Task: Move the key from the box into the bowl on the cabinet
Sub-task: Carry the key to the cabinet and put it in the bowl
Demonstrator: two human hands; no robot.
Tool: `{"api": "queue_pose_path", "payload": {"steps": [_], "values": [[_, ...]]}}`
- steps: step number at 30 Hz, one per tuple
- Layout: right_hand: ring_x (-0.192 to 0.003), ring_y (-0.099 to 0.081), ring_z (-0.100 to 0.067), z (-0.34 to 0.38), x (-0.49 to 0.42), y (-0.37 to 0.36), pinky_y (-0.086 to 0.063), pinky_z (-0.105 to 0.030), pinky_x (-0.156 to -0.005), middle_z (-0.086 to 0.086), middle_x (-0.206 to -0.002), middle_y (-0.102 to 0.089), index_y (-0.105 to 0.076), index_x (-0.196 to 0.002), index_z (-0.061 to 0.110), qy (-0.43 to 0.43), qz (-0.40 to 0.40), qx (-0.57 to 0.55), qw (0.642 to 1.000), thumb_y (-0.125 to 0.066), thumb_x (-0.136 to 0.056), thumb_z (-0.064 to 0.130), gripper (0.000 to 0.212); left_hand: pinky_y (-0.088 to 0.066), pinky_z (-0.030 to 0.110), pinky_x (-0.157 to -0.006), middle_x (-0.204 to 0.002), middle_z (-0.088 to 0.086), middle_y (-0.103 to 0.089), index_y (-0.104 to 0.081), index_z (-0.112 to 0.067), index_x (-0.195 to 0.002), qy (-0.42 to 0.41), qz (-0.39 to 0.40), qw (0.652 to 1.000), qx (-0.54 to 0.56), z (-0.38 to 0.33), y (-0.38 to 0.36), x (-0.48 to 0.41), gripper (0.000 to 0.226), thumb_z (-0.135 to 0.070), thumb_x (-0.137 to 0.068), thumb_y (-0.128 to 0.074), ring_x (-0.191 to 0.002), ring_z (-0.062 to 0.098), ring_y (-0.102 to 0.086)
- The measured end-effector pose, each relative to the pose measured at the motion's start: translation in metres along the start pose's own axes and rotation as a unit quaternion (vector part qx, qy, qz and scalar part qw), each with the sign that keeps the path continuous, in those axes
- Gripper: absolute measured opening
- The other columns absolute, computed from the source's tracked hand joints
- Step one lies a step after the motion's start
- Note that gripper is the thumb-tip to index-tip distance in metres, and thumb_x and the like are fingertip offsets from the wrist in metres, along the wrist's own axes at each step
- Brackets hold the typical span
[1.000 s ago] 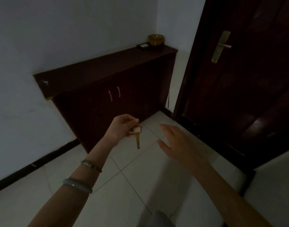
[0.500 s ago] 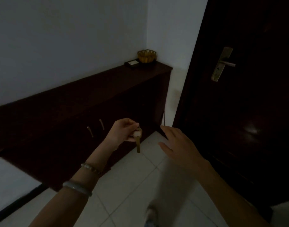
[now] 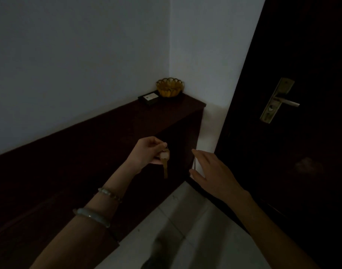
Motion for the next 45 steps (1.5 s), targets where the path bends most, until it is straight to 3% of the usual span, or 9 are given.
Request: {"api": "queue_pose_path", "payload": {"steps": [8,19,30,33,35,37,40,42,45], "values": [[-0.128,-0.037,-0.025,-0.055,-0.137,-0.021,-0.036,-0.039,-0.105,-0.014,-0.142,-0.04,-0.026,-0.14,0.011,-0.004,-0.01,0.024,1.0,-0.049,-0.093,0.035,0.058,-0.058,0.026,-0.054,-0.08,0.007,-0.067,-0.062,-0.013,-0.081,-0.026,0.014,0.999,-0.032,-0.025,0.025,-0.159,0.009,-0.016,-0.089,-0.06,-0.069,0.014,-0.07],[-0.129,-0.034,-0.024,-0.118,-0.318,-0.021,-0.032,-0.033,-0.105,-0.012,-0.144,-0.038,-0.024,-0.141,0.013,-0.053,-0.03,0.037,0.997,-0.047,-0.093,0.037,0.058,-0.059,0.027,-0.054,-0.079,0.009,-0.067,-0.061,-0.011,-0.08,-0.061,0.063,0.995,-0.045,-0.07,0.053,-0.369,0.009,-0.015,-0.088,-0.061,-0.066,0.013,-0.07],[-0.128,-0.038,-0.025,-0.165,-0.399,-0.022,-0.035,-0.039,-0.105,-0.014,-0.141,-0.042,-0.026,-0.141,0.011,-0.057,-0.026,0.045,0.997,-0.048,-0.093,0.036,0.058,-0.058,0.023,-0.052,-0.069,0.004,-0.065,-0.066,-0.018,-0.07,-0.083,0.022,0.994,-0.072,-0.077,0.08,-0.486,0.017,-0.012,-0.085,-0.064,-0.058,0.012,-0.067],[-0.123,-0.042,-0.027,-0.174,-0.414,-0.021,-0.039,-0.041,-0.101,-0.015,-0.137,-0.045,-0.029,-0.139,0.01,-0.043,-0.027,0.052,0.997,-0.049,-0.092,0.036,0.057,-0.057,0.027,-0.057,-0.067,0.002,-0.064,-0.067,-0.021,-0.066,-0.099,-0.02,0.991,-0.092,-0.081,0.088,-0.511,0.019,-0.016,-0.084,-0.066,-0.062,0.016,-0.063],[-0.12,-0.044,-0.029,-0.181,-0.423,-0.021,-0.041,-0.042,-0.099,-0.015,-0.134,-0.048,-0.031,-0.138,0.008,-0.032,-0.028,0.055,0.998,-0.05,-0.092,0.035,0.056,-0.058,0.032,-0.06,-0.07,0.006,-0.065,-0.067,-0.013,-0.072,-0.091,-0.029,0.991,-0.093,-0.08,0.091,-0.527,0.013,-0.016,-0.084,-0.066,-0.065,0.018,-0.064],[-0.119,-0.044,-0.03,-0.187,-0.432,-0.021,-0.042,-0.041,-0.098,-0.015,-0.132,-0.049,-0.033,-0.136,0.008,-0.021,-0.032,0.053,0.998,-0.052,-0.091,0.034,0.055,-0.058,0.025,-0.053,-0.072,0.008,-0.064,-0.065,-0.002,-0.079,-0.082,-0.038,0.992,-0.09,-0.08,0.091,-0.543,0.013,-0.014,-0.084,-0.066,-0.06,0.01,-0.065],[-0.118,-0.046,-0.031,-0.196,-0.442,-0.022,-0.044,-0.041,-0.096,-0.016,-0.13,-0.051,-0.036,-0.134,0.007,-0.011,-0.041,0.048,0.998,-0.054,-0.09,0.033,0.055,-0.045,0.007,-0.04,-0.065,0.003,-0.06,-0.062,-0.003,-0.078,-0.092,-0.055,0.988,-0.115,-0.083,0.086,-0.564,0.01,-0.01,-0.086,-0.064,-0.047,-0.005,-0.06],[-0.116,-0.049,-0.032,-0.201,-0.447,-0.024,-0.046,-0.042,-0.094,-0.017,-0.128,-0.053,-0.038,-0.133,0.006,-0.006,-0.043,0.045,0.998,-0.056,-0.089,0.032,0.054,-0.043,0.006,-0.039,-0.065,0.002,-0.059,-0.062,-0.003,-0.08,-0.091,-0.056,0.986,-0.128,-0.08,0.083,-0.577,0.009,-0.01,-0.086,-0.064,-0.048,-0.004,-0.06],[-0.113,-0.053,-0.033,-0.206,-0.453,-0.028,-0.047,-0.042,-0.092,-0.018,-0.124,-0.056,-0.042,-0.131,0.005,0.0,-0.045,0.04,0.998,-0.059,-0.087,0.03,0.053,-0.051,0.014,-0.042,-0.071,0.007,-0.061,-0.065,0.0,-0.085,-0.07,-0.055,0.986,-0.144,-0.064,0.084,-0.597,0.012,-0.012,-0.085,-0.065,-0.061,0.008,-0.06]]}}
Point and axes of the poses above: each hand's wrist, its own x-axis away from the middle knuckle, its own y-axis out of the back of the hand, z = x × y, the point moved 5 cm from there along -x, towards the middle knuckle
